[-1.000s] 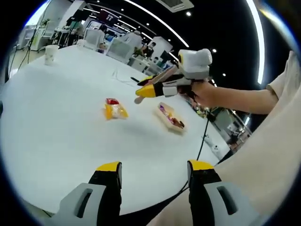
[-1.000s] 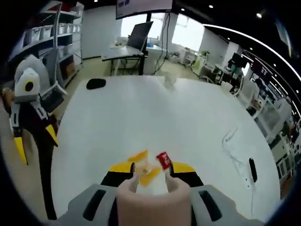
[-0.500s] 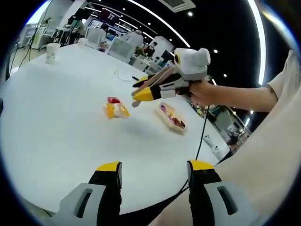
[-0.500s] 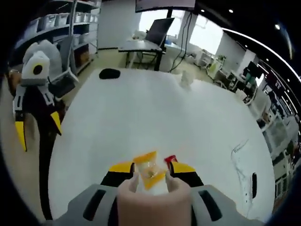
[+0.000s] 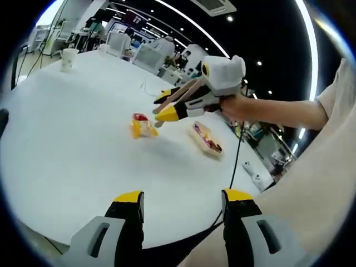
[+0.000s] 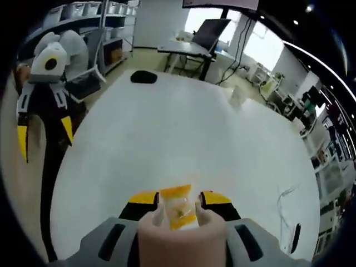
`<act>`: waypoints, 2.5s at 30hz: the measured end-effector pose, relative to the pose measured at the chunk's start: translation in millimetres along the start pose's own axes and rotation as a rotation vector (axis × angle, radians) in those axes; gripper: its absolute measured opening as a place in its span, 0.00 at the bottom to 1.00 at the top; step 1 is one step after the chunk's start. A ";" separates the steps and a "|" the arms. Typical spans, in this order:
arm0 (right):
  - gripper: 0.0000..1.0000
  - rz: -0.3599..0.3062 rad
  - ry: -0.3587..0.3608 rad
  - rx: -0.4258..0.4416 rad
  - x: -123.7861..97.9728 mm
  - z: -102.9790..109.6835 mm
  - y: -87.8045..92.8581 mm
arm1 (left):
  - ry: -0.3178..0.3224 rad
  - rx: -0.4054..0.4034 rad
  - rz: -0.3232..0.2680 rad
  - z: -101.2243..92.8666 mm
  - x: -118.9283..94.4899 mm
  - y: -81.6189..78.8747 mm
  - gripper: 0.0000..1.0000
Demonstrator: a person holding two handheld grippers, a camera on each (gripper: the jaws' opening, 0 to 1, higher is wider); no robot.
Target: Place the target food into the container with the food tongs after gripping and lifting it, then release it inside without dropping or visibly crushing the food.
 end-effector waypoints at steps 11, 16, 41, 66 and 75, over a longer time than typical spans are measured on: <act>0.29 0.053 -0.038 -0.066 13.8 0.6 4.7 | -0.020 -0.021 -0.009 2.9 -6.2 4.2 0.56; 0.29 0.065 -0.047 -0.108 18.1 0.7 3.0 | -0.031 -0.031 -0.010 6.3 -8.3 6.8 0.56; 0.29 0.146 -0.072 -0.101 38.9 -0.7 20.9 | -0.040 -0.052 -0.011 8.6 -6.9 10.1 0.56; 0.22 0.049 -0.027 0.229 28.3 -11.0 37.4 | -0.036 -0.049 -0.004 8.7 -4.0 10.1 0.56; 0.23 -0.074 -0.025 0.486 13.5 -21.6 46.2 | -0.026 -0.043 -0.004 7.4 -0.6 7.5 0.56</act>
Point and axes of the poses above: the point that each gripper's makers call its tool centre point, and the gripper's own axes: x roughly forward along the fingers, z roughly to its left, y roughly out of its underside, the point moved 7 cm from there along -x, roughly backward along the fingers, and after that the axes turned 4 degrees about -y, right-handed, at the moved point
